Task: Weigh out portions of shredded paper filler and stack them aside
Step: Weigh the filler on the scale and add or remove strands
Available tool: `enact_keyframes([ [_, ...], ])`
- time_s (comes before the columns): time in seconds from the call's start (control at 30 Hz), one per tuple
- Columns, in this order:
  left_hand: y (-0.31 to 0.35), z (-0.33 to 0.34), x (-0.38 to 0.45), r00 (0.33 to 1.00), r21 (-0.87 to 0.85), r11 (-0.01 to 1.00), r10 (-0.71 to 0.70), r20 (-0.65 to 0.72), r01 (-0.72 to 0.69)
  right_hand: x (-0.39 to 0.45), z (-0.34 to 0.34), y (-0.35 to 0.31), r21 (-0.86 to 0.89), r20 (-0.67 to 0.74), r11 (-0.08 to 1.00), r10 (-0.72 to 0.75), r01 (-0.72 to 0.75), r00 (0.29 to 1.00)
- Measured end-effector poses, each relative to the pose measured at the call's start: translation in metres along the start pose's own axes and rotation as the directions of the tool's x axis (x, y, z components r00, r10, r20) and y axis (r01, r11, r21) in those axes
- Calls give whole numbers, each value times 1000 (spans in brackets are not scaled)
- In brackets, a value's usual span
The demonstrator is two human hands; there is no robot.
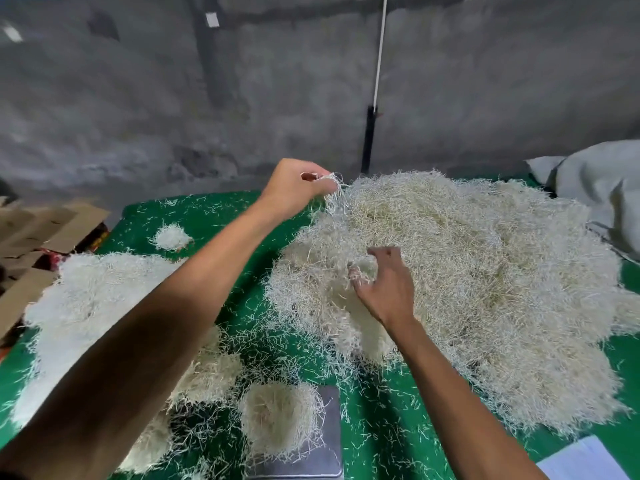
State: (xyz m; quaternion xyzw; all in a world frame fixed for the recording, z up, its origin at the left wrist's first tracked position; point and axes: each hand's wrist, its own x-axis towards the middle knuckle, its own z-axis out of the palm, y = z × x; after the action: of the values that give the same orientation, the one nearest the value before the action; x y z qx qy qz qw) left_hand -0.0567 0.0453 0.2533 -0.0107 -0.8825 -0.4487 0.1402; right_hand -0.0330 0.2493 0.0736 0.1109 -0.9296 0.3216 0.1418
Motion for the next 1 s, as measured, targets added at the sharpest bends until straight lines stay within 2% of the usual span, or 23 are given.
enact_keyframes([
  [0.07, -1, 8, -2, 999, -52, 998, -20, 34, 22, 19, -14, -29, 71, 1, 994, -83, 82, 997],
  [0.13, -2, 17, -4, 997, -176, 983, -51, 64, 61, 34, -20, -53, 109, 23, 989, -99, 96, 995],
  [0.23, -5, 22, -4, 977, -484, 850, -160, 140, 208, 42, -15, -65, 117, 97, 992, -58, 47, 994],
  [0.3, -8, 17, -3, 966, -551, 795, -178, 185, 252, 39, -7, -59, 131, 127, 991, -54, 37, 990],
  [0.33, -8, 13, -3, 966, -510, 824, -168, 195, 246, 37, -4, -54, 138, 131, 990, -49, 31, 990],
  [0.37, -9, 9, -5, 971, -396, 894, -146, 191, 212, 35, -2, -50, 134, 135, 991, -39, 21, 990],
  [0.43, -11, 2, -11, 971, -24, 999, -42, 234, 49, 33, -2, -45, 111, 119, 994, -18, 5, 993],
  [0.47, -14, 1, -13, 951, 168, 984, 6, 310, -61, 34, -4, -44, 125, 94, 992, -5, -6, 996],
  [0.5, -19, 2, -14, 917, 360, 916, 19, 400, -176, 36, -7, -44, 158, 62, 987, 2, -11, 998],
  [0.53, -25, 4, -14, 883, 530, 798, 5, 469, -286, 39, -10, -45, 195, 24, 981, -1, -4, 1000],
  [0.6, -36, 6, -14, 856, 706, 555, 21, 517, -440, 43, -17, -47, 221, -33, 975, -32, 39, 999],
  [0.63, -39, 5, -13, 858, 718, 514, 74, 508, -469, 43, -19, -46, 204, -42, 977, -62, 69, 997],
  [0.67, -39, 3, -12, 867, 709, 525, 126, 482, -471, 42, -21, -44, 177, -40, 980, -91, 96, 995],
  [0.73, -37, 1, -9, 899, 663, 621, 177, 401, -418, 38, -20, -37, 124, -15, 986, -114, 115, 993],
  [0.8, -33, 4, -10, 932, 546, 775, 151, 328, -317, 35, -12, -32, 91, 16, 991, -95, 93, 995],
  [0.87, -29, 17, -15, 971, 372, 912, 90, 223, -170, 34, -1, -29, 129, 29, 991, -44, 40, 999],
  [0.93, -19, 19, -18, 999, 62, 998, -18, 34, 16, 32, 8, -21, 222, 63, 971, 78, -90, 995],
  [1.0, -7, 6, -11, 986, -302, 944, -159, -57, 135, 24, 17, -2, 229, 127, 953, 171, -197, 977],
])
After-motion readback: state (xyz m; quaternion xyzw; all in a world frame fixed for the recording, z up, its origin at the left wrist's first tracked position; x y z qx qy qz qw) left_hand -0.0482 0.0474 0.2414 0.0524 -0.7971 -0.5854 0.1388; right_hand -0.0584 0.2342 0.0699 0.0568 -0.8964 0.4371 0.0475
